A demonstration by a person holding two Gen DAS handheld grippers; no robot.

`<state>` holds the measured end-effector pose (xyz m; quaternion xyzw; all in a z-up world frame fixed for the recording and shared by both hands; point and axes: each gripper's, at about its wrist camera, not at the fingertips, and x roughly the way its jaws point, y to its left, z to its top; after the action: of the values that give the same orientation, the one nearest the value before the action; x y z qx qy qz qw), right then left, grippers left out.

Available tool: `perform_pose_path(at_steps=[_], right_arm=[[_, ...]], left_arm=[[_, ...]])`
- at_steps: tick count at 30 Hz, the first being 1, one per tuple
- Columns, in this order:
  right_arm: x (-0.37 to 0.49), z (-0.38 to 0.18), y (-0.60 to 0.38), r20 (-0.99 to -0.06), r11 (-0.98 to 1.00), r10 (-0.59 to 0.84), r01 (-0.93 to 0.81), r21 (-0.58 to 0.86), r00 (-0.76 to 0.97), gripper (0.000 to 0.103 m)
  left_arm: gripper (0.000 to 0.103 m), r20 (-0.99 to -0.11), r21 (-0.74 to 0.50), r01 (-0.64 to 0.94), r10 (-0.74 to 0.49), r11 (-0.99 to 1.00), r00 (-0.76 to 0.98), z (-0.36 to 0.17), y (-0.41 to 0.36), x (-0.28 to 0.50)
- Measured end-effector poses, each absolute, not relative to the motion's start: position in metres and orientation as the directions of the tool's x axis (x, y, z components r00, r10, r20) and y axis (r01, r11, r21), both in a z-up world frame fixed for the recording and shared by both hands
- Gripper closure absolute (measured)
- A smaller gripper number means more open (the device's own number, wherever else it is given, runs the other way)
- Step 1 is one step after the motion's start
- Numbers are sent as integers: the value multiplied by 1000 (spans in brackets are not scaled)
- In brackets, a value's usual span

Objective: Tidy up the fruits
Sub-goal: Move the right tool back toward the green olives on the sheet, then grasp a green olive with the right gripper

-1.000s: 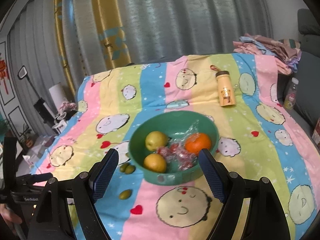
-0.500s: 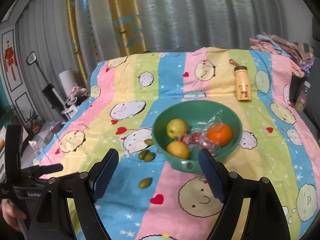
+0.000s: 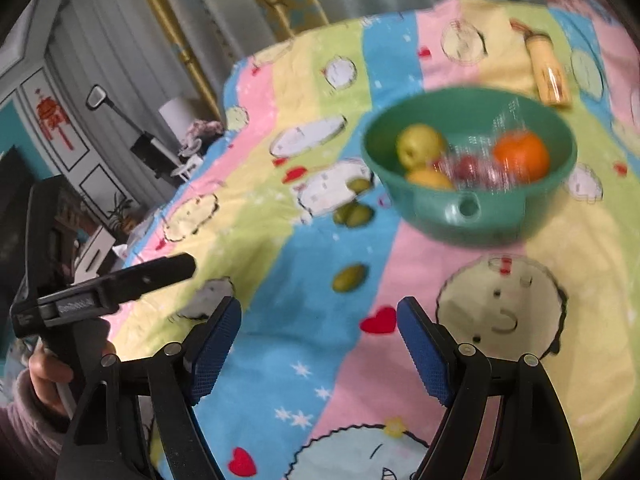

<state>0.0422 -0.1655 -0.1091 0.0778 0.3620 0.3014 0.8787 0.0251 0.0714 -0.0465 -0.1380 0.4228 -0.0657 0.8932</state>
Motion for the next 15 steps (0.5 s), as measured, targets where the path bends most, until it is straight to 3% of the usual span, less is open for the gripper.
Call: perform_pose_path(at_steps=[3, 5, 15], right_arm=[[51, -116, -157, -606, 810, 576, -484, 332, 548, 33], [56, -120, -147, -617, 810, 571, -496, 313, 542, 47], [91, -139, -119, -692, 864, 469, -448, 230, 549, 69]], left_arm=[[1, -737, -311, 6, -245, 950, 630, -53, 72, 30], [1, -732, -315, 13, -252, 949, 633, -54, 74, 32], [1, -724, -302, 34, -253, 953, 641, -59, 81, 43]])
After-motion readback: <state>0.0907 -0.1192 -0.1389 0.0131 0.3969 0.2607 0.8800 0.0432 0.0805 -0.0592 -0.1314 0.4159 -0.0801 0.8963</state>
